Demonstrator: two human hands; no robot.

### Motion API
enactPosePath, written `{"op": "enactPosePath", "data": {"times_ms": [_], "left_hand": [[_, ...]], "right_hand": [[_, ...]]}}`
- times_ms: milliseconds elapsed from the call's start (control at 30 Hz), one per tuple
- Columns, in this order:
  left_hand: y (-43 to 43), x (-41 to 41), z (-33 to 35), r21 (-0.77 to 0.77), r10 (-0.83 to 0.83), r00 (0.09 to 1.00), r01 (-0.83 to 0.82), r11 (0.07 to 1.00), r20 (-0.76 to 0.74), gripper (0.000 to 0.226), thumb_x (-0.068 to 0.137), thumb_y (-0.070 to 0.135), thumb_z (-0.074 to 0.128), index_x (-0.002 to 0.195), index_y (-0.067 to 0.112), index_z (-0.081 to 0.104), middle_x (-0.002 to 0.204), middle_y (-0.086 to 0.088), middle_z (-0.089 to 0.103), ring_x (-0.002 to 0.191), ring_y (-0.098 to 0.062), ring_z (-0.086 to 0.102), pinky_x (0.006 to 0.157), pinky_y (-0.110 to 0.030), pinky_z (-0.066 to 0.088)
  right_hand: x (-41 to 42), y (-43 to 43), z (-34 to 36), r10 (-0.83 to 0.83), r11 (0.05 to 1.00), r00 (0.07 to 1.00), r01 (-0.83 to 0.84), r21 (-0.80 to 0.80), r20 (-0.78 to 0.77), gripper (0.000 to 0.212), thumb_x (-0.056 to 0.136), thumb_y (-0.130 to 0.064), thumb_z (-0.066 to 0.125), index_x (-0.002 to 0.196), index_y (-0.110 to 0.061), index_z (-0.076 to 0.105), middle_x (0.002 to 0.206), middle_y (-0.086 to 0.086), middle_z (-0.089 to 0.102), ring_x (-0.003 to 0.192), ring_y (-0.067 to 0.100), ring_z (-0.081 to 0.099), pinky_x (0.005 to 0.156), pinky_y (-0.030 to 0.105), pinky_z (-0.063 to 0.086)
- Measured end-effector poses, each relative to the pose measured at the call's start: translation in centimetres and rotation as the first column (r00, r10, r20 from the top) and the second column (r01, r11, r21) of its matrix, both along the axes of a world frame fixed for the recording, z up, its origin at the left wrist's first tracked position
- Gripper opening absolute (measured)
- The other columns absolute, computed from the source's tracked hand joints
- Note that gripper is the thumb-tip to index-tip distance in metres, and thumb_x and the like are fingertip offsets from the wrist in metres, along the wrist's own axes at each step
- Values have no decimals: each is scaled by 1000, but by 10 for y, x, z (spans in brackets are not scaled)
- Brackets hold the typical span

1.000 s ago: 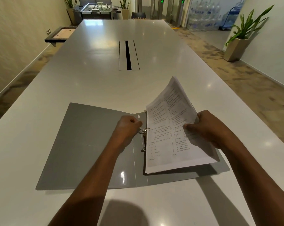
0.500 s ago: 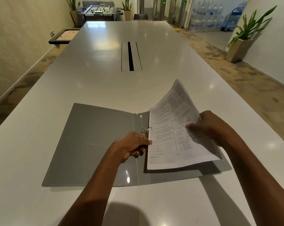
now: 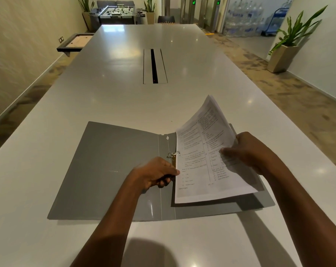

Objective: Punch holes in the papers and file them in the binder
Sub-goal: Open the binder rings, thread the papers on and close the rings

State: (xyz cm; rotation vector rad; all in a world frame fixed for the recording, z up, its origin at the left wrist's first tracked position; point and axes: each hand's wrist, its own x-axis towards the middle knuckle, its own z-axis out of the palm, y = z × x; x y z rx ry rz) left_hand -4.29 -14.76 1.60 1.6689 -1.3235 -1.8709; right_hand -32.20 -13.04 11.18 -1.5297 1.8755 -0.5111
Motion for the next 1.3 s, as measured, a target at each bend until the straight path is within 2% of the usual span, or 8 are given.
{"op": "enactPosePath", "data": {"times_ms": [167,267,433,600,700,867,1000,1300], "left_hand": [[2,0,-3,-12,-30,999,30,999,-23,15,98,12,72,101,0,81,107,-26,79,58,-10,55,53,-20,50],[4,-2,-3,-31,-10,1000,9,999,-20,13,95,10,75,97,-1,80,97,-22,80,56,-10,55,52,-20,49],[8,-8,-3,-77,19,999,-17,997,27,8,92,11,79,89,4,81,76,-9,77,52,-9,55,50,-21,48],[8,-6,-3,-50,17,1000,-16,999,11,11,93,11,77,96,2,83,92,-18,81,59,-12,59,56,-23,51],[7,-4,-2,-23,21,1000,-21,1000,-13,11,94,8,75,98,1,83,103,-22,81,60,-11,58,55,-21,51],[9,-9,-3,-44,27,999,-26,999,25,5,90,10,81,88,5,81,95,-18,82,54,-9,55,50,-21,45],[10,-14,-4,-105,20,995,-10,994,102,7,87,13,84,89,8,79,102,-23,79,54,-10,55,52,-23,44],[14,-13,-4,-191,206,978,-195,962,37,14,99,16,70,95,5,77,82,-10,78,51,-9,58,47,-23,44]], "right_hand": [[-4,1,-2,11,1000,1000,-11,5,-4,32,93,-18,75,121,-5,67,103,5,67,70,16,63,54,22,44],[-6,1,-4,4,1000,1000,-4,17,1,33,93,-17,74,122,-5,67,107,8,68,70,17,63,54,22,44],[-11,3,-9,-9,1000,1000,9,16,20,29,91,-16,76,117,-3,70,94,5,70,69,17,67,52,21,47],[-18,3,-16,-36,998,996,33,48,77,29,89,-17,78,114,-3,70,102,12,74,78,28,72,58,28,55],[-18,5,-17,-37,998,993,31,54,113,28,90,-14,78,114,-4,70,98,7,73,75,25,72,54,24,54],[-19,7,-21,-44,998,985,37,47,168,25,90,-11,77,112,-5,68,93,3,72,72,22,72,47,17,53],[-21,6,-24,-49,998,983,42,42,178,20,91,-8,76,109,-4,69,88,3,72,67,19,70,42,12,49],[-29,1,-48,-86,994,966,65,93,244,23,88,-11,79,109,-7,69,97,7,76,75,22,75,55,23,56]]}}
